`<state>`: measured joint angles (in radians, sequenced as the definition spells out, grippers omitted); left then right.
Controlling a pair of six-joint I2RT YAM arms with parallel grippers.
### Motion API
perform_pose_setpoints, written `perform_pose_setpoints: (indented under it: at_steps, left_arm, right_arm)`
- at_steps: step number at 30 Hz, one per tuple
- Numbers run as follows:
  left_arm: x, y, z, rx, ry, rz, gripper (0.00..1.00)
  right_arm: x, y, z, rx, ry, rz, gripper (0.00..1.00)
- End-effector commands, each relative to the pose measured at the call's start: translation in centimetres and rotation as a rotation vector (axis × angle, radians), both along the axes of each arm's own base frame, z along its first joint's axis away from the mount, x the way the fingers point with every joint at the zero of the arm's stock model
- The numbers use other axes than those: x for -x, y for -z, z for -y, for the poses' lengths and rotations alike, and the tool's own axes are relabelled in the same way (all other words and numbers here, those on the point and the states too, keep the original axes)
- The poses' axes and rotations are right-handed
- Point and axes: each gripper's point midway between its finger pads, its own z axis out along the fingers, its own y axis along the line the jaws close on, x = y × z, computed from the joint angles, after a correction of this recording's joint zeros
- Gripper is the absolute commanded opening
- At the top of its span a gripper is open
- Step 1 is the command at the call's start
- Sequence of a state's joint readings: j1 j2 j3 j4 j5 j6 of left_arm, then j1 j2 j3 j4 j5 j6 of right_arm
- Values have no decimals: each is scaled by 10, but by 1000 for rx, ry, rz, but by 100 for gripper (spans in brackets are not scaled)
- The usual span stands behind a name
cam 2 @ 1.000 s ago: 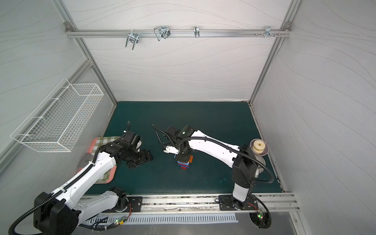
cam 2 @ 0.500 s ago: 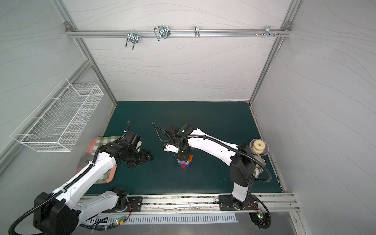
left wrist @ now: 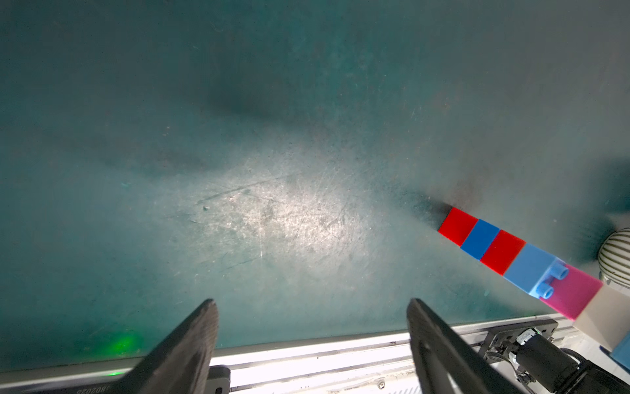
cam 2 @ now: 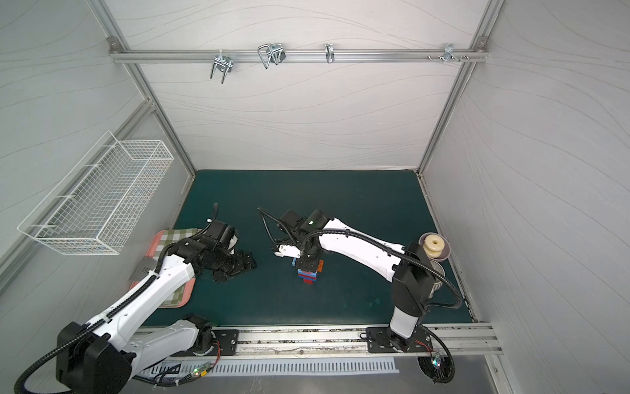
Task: Assemble a carrot with lego
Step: Assemble the lego brick with the lego brick.
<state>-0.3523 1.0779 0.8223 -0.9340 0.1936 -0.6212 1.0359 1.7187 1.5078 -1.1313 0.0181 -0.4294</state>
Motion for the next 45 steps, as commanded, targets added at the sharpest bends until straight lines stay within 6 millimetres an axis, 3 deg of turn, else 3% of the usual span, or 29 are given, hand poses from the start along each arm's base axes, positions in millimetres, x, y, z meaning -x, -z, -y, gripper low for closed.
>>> perform_pose_setpoints:
  at_steps: [1, 9, 16, 22, 32, 45]
  left_arm:
    - [-2, -5, -4, -13, 1, 23, 87]
    - [-3, -4, -3, -12, 3, 23, 87]
    - [-3, -4, -3, -13, 2, 22, 87]
    - [-2, -4, -4, -14, 2, 22, 87]
    - [-4, -4, -2, -10, 8, 24, 87]
    - [-3, -3, -2, -9, 7, 22, 87]
  right_arm:
    - [33, 46, 41, 210, -40, -193, 0]
    - [27, 34, 26, 162, 17, -198, 0]
    - [34, 47, 16, 195, 77, -199, 0]
    - [27, 52, 20, 210, 153, -153, 0]
    - [25, 53, 24, 191, 63, -83, 0]
    - [16, 50, 25, 165, 115, -205, 0]
